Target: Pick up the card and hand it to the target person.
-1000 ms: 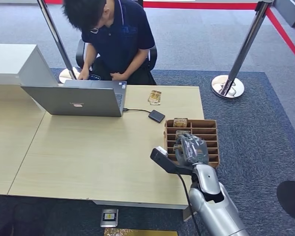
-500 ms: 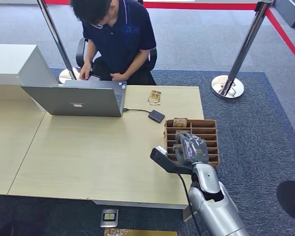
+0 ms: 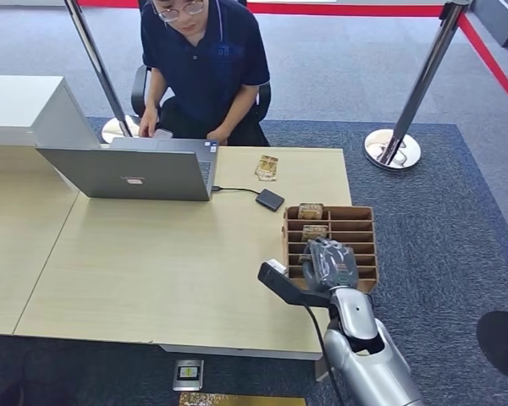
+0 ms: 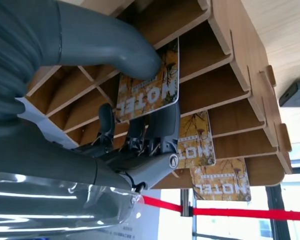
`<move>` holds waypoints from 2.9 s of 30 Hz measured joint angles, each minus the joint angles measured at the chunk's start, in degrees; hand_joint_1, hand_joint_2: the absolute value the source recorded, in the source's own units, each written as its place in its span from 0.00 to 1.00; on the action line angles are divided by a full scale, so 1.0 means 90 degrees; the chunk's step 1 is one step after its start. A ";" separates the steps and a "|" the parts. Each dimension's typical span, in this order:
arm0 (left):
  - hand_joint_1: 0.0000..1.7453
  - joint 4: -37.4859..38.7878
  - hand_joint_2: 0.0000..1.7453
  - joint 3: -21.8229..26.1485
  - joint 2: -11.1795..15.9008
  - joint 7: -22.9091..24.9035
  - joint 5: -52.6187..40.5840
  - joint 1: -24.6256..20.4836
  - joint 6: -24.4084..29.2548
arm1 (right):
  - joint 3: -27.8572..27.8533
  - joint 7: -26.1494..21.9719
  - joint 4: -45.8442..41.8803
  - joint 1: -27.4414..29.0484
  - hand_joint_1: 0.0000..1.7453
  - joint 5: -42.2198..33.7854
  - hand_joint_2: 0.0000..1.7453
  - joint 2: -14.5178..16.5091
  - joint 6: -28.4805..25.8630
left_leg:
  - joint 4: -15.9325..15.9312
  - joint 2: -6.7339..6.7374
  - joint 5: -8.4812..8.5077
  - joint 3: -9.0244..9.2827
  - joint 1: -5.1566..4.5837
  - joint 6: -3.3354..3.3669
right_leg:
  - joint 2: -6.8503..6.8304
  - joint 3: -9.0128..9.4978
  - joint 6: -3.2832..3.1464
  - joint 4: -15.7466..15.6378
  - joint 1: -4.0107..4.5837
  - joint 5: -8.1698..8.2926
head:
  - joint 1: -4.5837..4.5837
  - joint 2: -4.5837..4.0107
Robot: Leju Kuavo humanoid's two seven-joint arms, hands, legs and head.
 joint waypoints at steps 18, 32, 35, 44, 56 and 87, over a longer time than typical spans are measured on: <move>0.00 0.0000 0.00 0.0009 -0.0002 -0.0055 0.0012 -0.0002 0.0092 | 0.0000 -0.0077 -0.0220 0.0174 0.75 0.0126 1.00 -0.0058 -0.0056 | 0.0000 0.0001 -0.0001 -0.0001 0.0000 0.0000 | 0.0000 -0.0002 0.0000 -0.0001 0.0000 0.0000 | 0.0000 0.0000; 0.00 0.0002 0.00 0.0055 -0.0002 -0.0065 0.0027 -0.0003 0.0112 | 0.0141 -0.0274 -0.0439 0.0083 0.79 0.0018 1.00 -0.0207 0.0032 | 0.0000 0.0001 0.0000 -0.0006 0.0000 0.0000 | 0.0000 -0.0005 0.0000 -0.0001 0.0000 0.0000 | -0.0001 0.0000; 0.00 0.0002 0.00 0.0058 -0.0002 -0.0076 0.0015 -0.0002 0.0097 | 0.0209 -0.0297 -0.0540 0.0040 0.80 -0.0023 1.00 -0.0257 0.0027 | 0.0000 0.0000 0.0000 -0.0007 0.0000 0.0000 | 0.0000 -0.0005 0.0000 0.0000 0.0000 0.0000 | 0.0000 0.0000; 0.00 0.0002 0.00 0.0058 0.0000 -0.0094 -0.0019 -0.0002 0.0066 | 0.0387 -0.0299 -0.1001 0.0015 0.81 -0.0081 1.00 -0.0393 0.0033 | 0.0000 0.0000 0.0000 -0.0010 0.0000 0.0001 | 0.0000 -0.0007 0.0000 -0.0001 0.0000 0.0000 | -0.0001 0.0000; 0.00 0.0002 0.00 0.0079 0.0003 -0.0094 0.0012 -0.0003 0.0066 | 0.0587 -0.0335 -0.1558 -0.0138 0.86 -0.0156 1.00 -0.0582 0.0094 | 0.0000 0.0000 0.0000 -0.0010 0.0000 0.0000 | 0.0000 -0.0008 0.0000 0.0000 -0.0001 0.0000 | 0.0000 0.0000; 0.00 0.0002 0.00 0.0157 0.0015 0.0219 -0.0027 -0.0066 0.0155 | 0.0949 -0.0117 0.1427 -0.3849 0.82 -0.0172 1.00 0.1096 0.0596 | 0.0001 0.0001 0.0012 -0.0020 0.0006 -0.0011 | 0.0000 -0.0020 -0.0009 0.0013 0.0000 0.0007 | -0.0001 0.0000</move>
